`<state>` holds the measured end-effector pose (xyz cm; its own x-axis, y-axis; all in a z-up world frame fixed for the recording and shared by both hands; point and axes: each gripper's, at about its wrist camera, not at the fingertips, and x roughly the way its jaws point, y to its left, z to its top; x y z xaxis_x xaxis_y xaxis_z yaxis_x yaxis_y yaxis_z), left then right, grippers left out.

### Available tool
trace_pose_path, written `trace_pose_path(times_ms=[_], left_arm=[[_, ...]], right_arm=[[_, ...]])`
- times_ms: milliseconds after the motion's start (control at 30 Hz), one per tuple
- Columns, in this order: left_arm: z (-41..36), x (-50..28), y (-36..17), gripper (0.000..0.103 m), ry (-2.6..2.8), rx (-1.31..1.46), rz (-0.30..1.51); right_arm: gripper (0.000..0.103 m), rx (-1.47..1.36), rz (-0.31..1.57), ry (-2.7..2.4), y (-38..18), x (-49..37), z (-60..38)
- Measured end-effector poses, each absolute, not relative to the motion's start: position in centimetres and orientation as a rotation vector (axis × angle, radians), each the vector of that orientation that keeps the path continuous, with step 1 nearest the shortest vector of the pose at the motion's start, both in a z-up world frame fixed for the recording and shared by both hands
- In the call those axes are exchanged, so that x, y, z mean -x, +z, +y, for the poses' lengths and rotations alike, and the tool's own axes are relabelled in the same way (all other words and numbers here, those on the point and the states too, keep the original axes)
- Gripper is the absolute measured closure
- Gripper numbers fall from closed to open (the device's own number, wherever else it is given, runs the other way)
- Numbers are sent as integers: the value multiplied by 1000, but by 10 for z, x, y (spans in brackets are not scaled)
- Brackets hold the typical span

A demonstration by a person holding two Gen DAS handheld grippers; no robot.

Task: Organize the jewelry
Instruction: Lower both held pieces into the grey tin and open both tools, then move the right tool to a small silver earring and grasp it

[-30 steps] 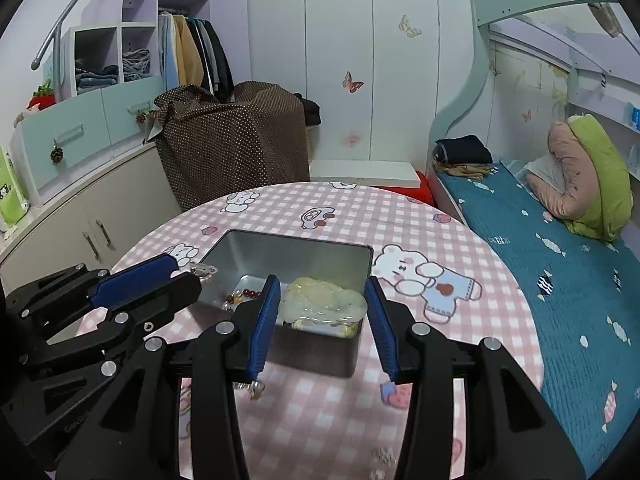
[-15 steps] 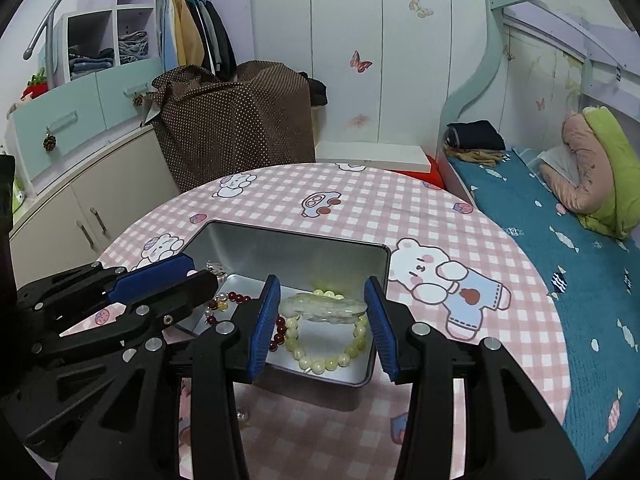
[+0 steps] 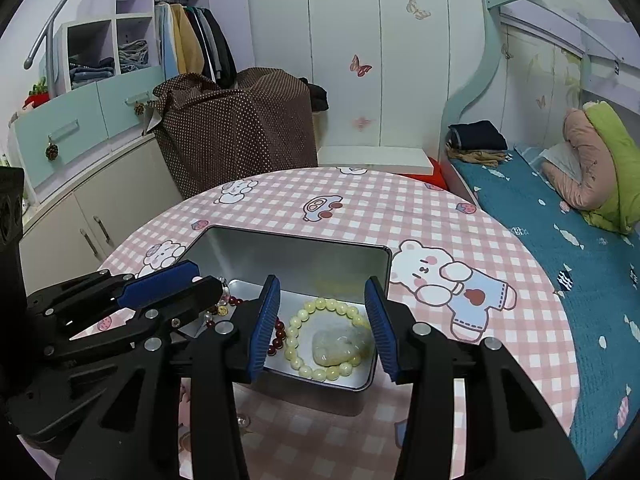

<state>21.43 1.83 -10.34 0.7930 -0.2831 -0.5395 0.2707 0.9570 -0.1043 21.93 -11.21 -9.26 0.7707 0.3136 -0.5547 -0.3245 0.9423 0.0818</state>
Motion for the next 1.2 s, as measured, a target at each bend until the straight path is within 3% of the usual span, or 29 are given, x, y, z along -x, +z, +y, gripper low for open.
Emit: trace_pose_path(times_ms=[200,300,433,667,800,1033,1200], left_arm=[[18,-214,-103,79,-294,16,582],[18,-213,-102,77,-301,19,581],[14,-210,-101,57,-301,0,566],[14,-209,-102,57,-298,9,562],[16,-206,-100,57,-292,16,555],[20,-193,-89,41,-280,21,523],[26,-178,-83,27,-264,17,497]], right_arm=[[54,-2,578,346,-91,-214,-116],[44,0,563,300,-89,-212,-121],[44,-24,568,285,-88,-214,-130],[42,-24,570,259,-87,-210,-137],[29,-21,558,228,-84,-203,-141],[11,-17,528,179,-77,-186,-151],[8,-15,532,137,-75,-179,-157]])
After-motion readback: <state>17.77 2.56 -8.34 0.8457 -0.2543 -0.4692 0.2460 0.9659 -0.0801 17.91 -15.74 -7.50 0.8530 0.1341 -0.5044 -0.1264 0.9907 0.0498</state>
